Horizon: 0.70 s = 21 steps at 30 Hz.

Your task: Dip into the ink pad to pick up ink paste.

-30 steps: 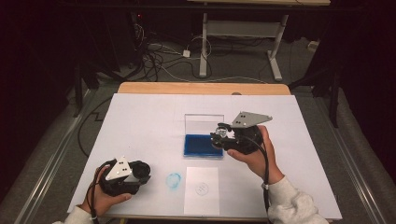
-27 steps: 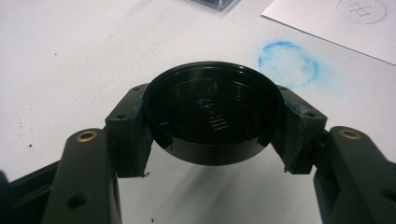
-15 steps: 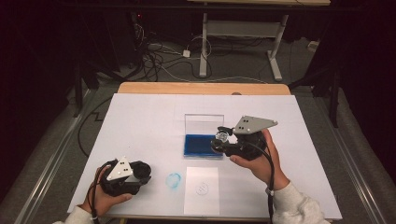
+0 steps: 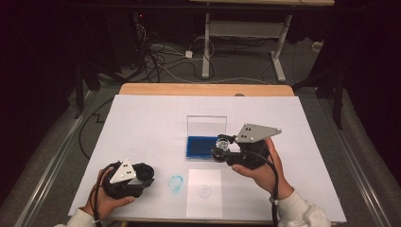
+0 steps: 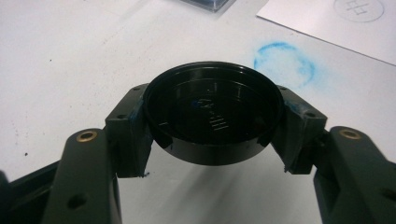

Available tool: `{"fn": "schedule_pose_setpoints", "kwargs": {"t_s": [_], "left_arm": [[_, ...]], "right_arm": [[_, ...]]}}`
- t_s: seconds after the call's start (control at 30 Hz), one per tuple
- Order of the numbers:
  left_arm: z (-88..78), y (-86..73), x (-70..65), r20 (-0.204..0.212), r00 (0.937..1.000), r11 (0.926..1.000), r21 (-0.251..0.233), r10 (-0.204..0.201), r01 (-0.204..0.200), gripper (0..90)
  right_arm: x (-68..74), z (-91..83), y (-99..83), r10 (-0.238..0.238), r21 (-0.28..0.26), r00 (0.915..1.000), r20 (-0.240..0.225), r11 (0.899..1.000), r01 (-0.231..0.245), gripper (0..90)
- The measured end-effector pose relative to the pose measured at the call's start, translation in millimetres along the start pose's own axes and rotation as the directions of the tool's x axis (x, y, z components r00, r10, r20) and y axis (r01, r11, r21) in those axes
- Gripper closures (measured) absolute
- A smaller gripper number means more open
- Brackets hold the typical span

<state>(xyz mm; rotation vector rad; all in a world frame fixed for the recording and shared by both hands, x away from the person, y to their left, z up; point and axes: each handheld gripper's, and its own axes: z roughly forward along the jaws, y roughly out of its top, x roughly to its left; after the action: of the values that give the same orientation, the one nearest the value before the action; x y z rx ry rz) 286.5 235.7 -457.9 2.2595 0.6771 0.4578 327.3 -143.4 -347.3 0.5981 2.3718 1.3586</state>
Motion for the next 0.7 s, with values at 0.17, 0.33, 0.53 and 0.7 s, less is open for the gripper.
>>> {"fn": "schedule_pose_setpoints", "kwargs": {"t_s": [0.17, 0.33, 0.53, 0.7], "left_arm": [[-0.3, -0.5, -0.5, -0.001, 1.0000, 1.0000, 0.003, -0.001, 0.001, 36.7], [-0.8, -0.9, -0.3, -0.002, 1.0000, 1.0000, 0.002, -0.001, 0.001, 36.7], [-0.8, -0.8, -0.4, -0.002, 1.0000, 1.0000, 0.004, 0.002, -0.002, 36.7], [-0.3, -0.6, -0.7, -0.001, 1.0000, 1.0000, 0.007, 0.003, -0.003, 36.7]], "right_arm": [[9.4, 3.2, -2.3, -0.019, 0.018, 0.9994, -0.029, 1.000, 0.020, 56.2], [16.8, 6.6, -3.8, -0.030, 0.024, 0.9982, -0.052, 0.999, 0.032, 56.3], [24.6, 12.6, -7.9, -0.041, 0.046, 0.9959, -0.080, 0.998, 0.045, 56.3], [29.1, 15.3, -11.9, -0.048, 0.064, 0.9942, -0.096, 0.996, 0.054, 56.3]]}}
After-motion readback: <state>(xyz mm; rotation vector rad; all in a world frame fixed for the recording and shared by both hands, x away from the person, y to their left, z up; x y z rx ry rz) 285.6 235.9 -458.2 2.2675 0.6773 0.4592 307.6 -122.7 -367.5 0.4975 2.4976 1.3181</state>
